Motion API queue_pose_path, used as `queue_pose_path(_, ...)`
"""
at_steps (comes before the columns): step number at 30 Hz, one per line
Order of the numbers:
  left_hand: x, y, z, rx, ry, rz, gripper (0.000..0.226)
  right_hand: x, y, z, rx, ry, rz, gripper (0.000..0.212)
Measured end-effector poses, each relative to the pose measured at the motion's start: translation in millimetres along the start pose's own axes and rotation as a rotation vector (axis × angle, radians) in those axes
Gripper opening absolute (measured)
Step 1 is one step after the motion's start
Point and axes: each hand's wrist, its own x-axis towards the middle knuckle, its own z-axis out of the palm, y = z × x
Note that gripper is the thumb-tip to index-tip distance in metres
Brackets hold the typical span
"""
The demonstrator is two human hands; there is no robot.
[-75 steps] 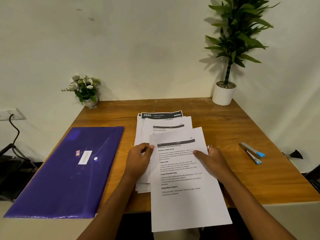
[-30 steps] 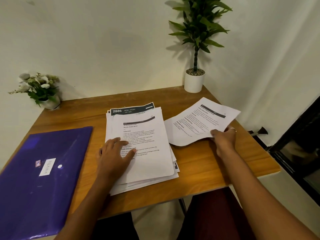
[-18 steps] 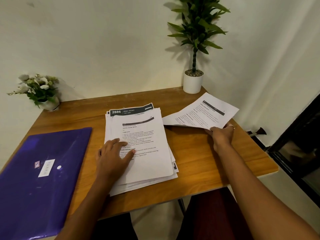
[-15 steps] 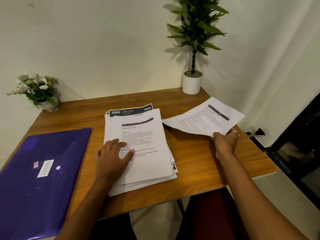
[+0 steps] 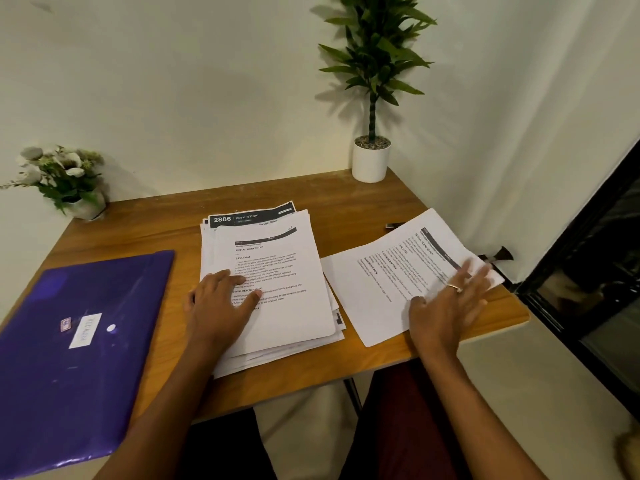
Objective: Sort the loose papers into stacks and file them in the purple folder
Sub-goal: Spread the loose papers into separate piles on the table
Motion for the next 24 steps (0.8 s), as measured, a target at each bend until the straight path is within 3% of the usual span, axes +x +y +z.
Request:
queue_pose_path(2,-1,0,-1,-0.004,0.001,0.001,0.064,-4,-2,4,-0.082,-0.161,-0.286,0.080)
queue_pose_path(4,-1,-1,0,-0.003,0.003,-0.001,0.061,-8,-7,7,-0.075,-0.515,-0.505,0.066)
queue_pose_path(5,-1,-1,0,0.000,0.002,-0.003,0.059,-9,-11,7,-0.134,-0.664,-0.578,0.067)
queue_pose_path(7,0,-1,0,0.006,0.002,-0.008,0.058,-12,-17,11,-0.311,-0.797,-0.642,0.077)
queue_pose_path(13,0,-1,1,0.001,0.009,-0.007,0.057,-16,-24,26,-0.490,-0.728,-0.545,0.079)
queue_pose_path(24,-1,2,-1,0.004,0.022,-0.018,0.056,-19,-29,30,-0.521,-0.747,-0.512,0.086)
